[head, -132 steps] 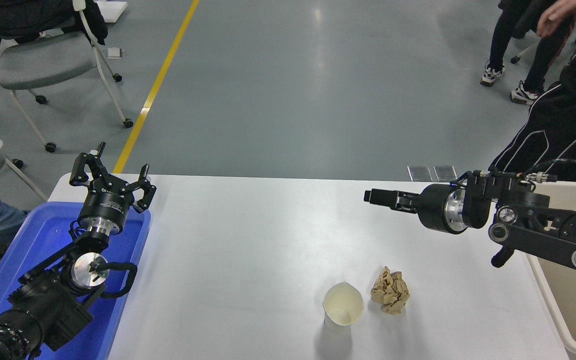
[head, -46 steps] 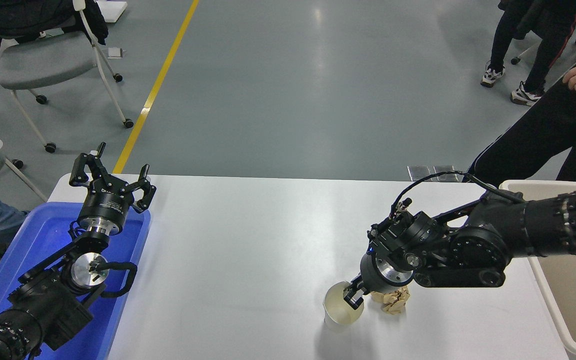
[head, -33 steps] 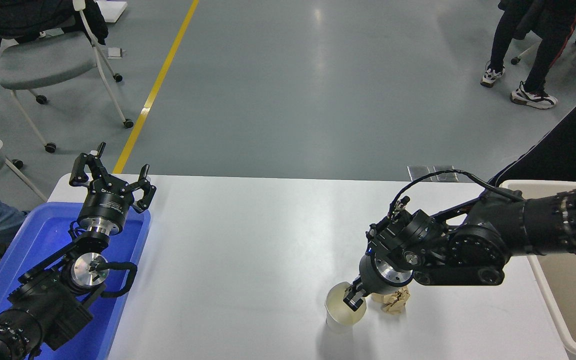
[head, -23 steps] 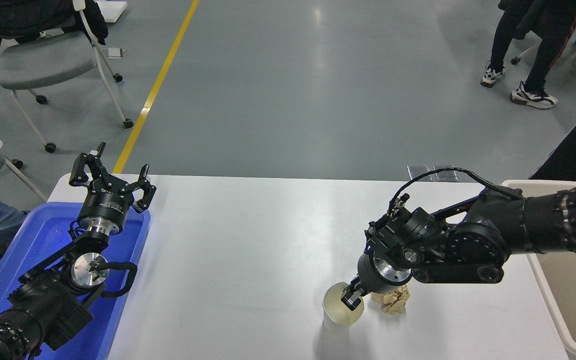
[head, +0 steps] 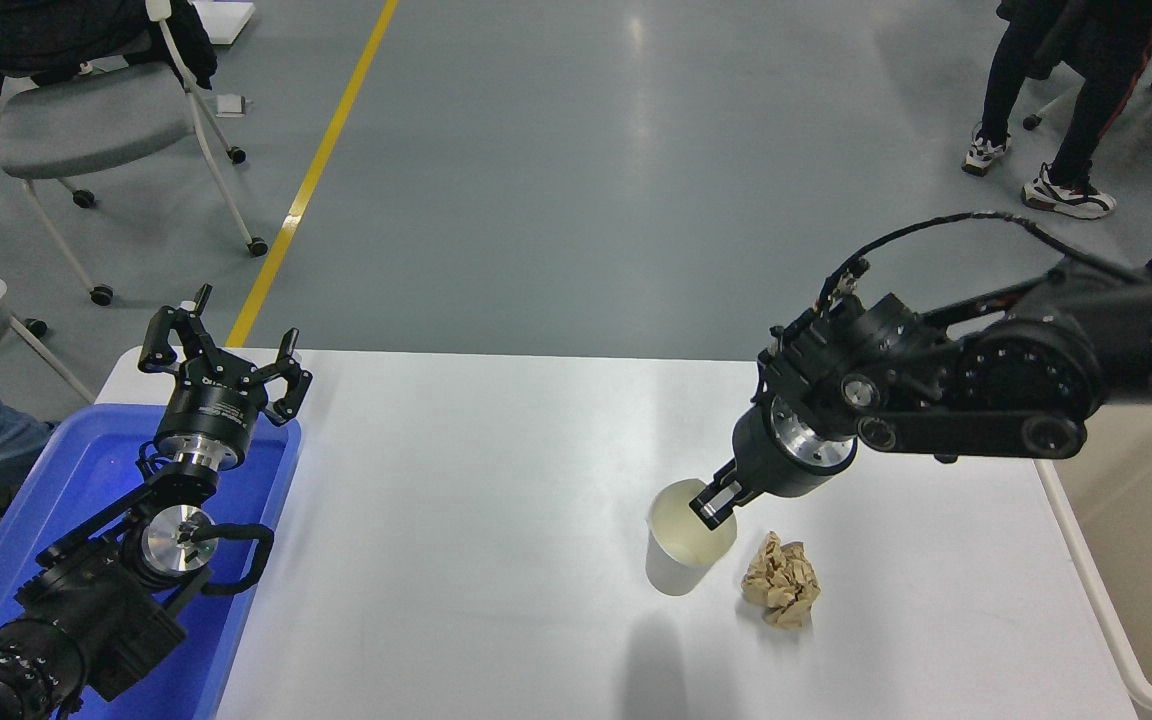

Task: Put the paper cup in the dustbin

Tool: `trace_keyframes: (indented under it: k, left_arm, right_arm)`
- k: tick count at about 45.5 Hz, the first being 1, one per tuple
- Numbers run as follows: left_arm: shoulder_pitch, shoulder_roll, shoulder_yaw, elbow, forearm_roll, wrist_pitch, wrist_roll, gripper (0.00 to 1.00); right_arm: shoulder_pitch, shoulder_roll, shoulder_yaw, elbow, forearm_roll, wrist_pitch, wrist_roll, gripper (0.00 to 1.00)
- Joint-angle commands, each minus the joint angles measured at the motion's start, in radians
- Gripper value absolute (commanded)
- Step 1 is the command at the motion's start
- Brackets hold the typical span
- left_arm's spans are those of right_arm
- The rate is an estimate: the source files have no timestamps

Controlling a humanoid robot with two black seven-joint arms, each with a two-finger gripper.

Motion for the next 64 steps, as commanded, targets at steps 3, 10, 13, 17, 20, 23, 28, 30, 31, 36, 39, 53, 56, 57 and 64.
trace_keyframes:
  k: [3, 10, 13, 17, 20, 23, 28, 30, 31, 36, 39, 53, 56, 57, 64]
  left_arm:
    - [0.0, 0.0, 0.0, 0.0, 0.0, 0.001, 0.0, 1.0]
    - [0.0, 0.0, 0.0, 0.001, 0.0, 0.0, 0.0, 1.0]
    - [0.0, 0.0, 0.0, 0.0, 0.0, 0.0, 0.0, 1.0]
    - [0.0, 0.0, 0.0, 0.0, 0.0, 0.0, 0.0, 1.0]
    - [0.0, 0.0, 0.0, 0.001, 0.0, 0.001, 0.0, 1.0]
    - [0.0, 0.0, 0.0, 0.0, 0.0, 0.0, 0.0, 1.0]
    - [0.0, 0.0, 0.001, 0.0, 0.0, 0.0, 0.0, 1.0]
    - [0.0, 0.0, 0.0, 0.0, 0.0, 0.001, 0.0, 1.0]
    - [0.0, 0.0, 0.0, 0.0, 0.0, 0.001, 0.0, 1.0]
    - [0.0, 0.0, 0.0, 0.0, 0.0, 0.0, 0.0, 1.0]
    - [0.0, 0.0, 0.0, 0.0, 0.0, 0.0, 0.0, 1.0]
    - [0.0, 0.0, 0.0, 0.001, 0.0, 0.0, 0.0, 1.0]
    - [0.0, 0.0, 0.0, 0.0, 0.0, 0.0, 0.0, 1.0]
    - [0.0, 0.0, 0.0, 0.0, 0.0, 0.0, 0.0, 1.0]
    - [0.0, 0.0, 0.0, 0.0, 0.0, 0.0, 0.0, 1.0]
  right_arm:
    - [0.154, -0.07, -0.01, 0.078, 0.057, 0.054, 0.002, 0.0]
    - [0.217, -0.104, -0.002, 0.104, 0.075, 0.138, 0.002, 0.0]
    - [0.237, -0.111, 0.001, 0.104, 0.075, 0.158, 0.002, 0.0]
    - [0.254, -0.116, 0.004, 0.104, 0.075, 0.173, 0.002, 0.0]
    - [0.255, -0.116, 0.004, 0.104, 0.075, 0.175, 0.0, 0.0]
    - [0.255, -0.116, 0.004, 0.104, 0.075, 0.173, 0.002, 0.0]
    - [0.252, -0.117, 0.0, 0.099, 0.072, 0.17, 0.002, 0.0]
    - [0.252, -0.122, -0.002, 0.099, 0.072, 0.17, 0.002, 0.0]
    - [0.252, -0.124, -0.005, 0.099, 0.072, 0.17, 0.002, 0.0]
    - [0.242, -0.147, -0.01, 0.09, 0.061, 0.17, 0.002, 0.0]
    - [0.239, -0.168, -0.01, 0.085, 0.06, 0.17, 0.002, 0.0]
    - [0.105, -0.399, 0.053, -0.053, 0.045, 0.161, 0.002, 0.0]
    - [0.076, -0.459, 0.079, -0.056, 0.043, 0.158, 0.002, 0.0]
    - [0.067, -0.476, 0.088, -0.059, 0.042, 0.158, 0.002, 0.0]
    - [0.004, -0.585, 0.142, -0.129, 0.045, 0.124, 0.002, 0.0]
